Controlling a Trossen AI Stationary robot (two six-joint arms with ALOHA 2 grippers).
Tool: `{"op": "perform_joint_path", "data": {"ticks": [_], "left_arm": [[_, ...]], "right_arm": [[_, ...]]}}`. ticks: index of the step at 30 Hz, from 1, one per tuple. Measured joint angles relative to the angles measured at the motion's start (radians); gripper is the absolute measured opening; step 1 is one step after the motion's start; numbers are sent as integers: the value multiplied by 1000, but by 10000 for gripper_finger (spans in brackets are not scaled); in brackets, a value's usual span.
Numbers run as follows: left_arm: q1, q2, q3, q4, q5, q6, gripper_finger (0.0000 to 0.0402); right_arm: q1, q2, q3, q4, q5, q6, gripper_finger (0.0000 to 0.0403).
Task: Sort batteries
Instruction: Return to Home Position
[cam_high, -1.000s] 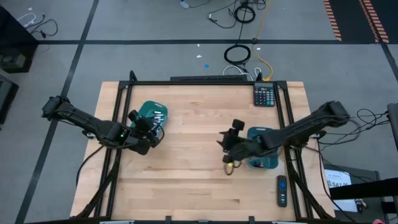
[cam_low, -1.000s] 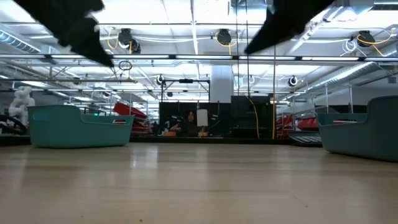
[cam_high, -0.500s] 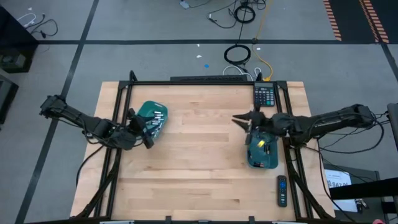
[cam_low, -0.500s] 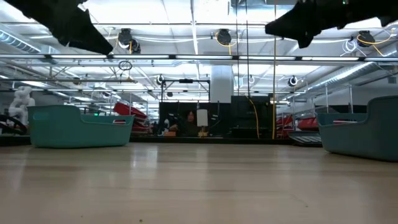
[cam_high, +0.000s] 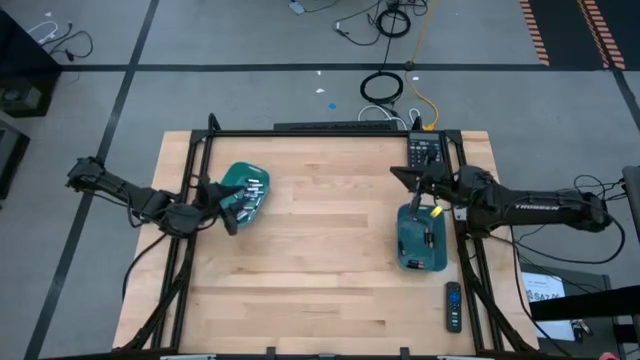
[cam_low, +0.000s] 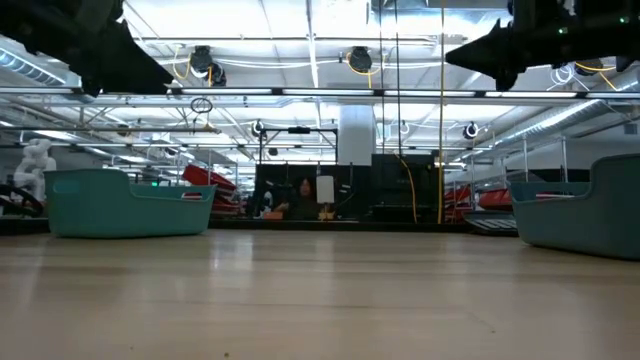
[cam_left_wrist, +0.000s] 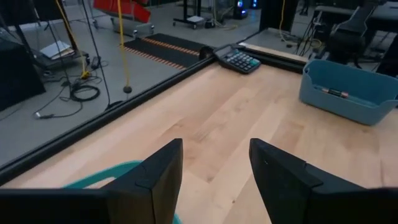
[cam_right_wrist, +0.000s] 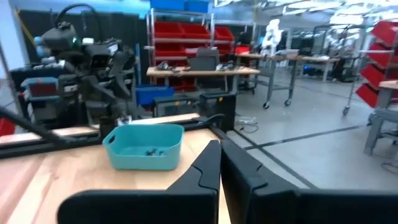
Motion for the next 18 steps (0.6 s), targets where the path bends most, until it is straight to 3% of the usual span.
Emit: {"op": "perform_joint_path", "data": {"ticks": [13,18], "left_arm": [[0,-69,-8,0,-24,93,195],[0,-88,-84,129,0,140,195]], "right_arm": [[-108,-194,-202,126,-37,56,1],[-135,-219,-219,127,-57,45,0]]}}
